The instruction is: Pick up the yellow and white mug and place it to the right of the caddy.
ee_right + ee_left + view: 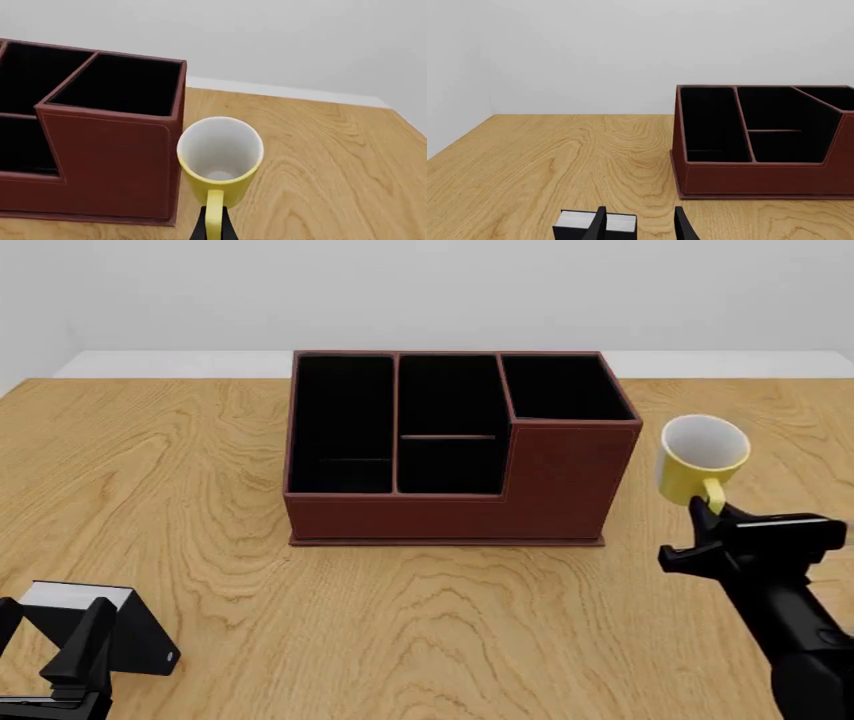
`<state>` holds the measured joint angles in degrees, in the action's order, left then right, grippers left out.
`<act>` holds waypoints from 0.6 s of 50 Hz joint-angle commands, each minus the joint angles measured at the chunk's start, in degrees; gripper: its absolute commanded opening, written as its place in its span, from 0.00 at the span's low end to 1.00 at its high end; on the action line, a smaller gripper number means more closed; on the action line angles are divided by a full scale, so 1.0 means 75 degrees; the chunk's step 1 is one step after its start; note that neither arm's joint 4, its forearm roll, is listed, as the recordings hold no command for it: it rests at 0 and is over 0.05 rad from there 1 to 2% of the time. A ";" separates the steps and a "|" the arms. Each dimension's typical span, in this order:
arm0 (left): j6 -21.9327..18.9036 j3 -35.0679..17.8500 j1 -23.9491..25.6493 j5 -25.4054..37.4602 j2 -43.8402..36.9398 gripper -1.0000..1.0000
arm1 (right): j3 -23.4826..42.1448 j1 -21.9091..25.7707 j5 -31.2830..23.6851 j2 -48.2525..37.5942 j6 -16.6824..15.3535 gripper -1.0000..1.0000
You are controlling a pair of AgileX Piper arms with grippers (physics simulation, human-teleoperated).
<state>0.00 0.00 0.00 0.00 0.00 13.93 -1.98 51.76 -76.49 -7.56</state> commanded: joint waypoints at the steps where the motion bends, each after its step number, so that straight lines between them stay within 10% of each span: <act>1: 0.0000 0.0000 0.0000 0.0000 0.0000 1.00 | 0.0058 -0.0038 0.0388 -0.0514 0.0054 0.00; 30: 0.0000 0.0000 0.0000 0.0000 0.0000 1.00 | 0.0194 -0.0193 0.1034 -0.1486 0.0318 0.00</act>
<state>0.00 0.00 0.00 0.00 0.00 14.94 -3.13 57.38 -84.90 -6.34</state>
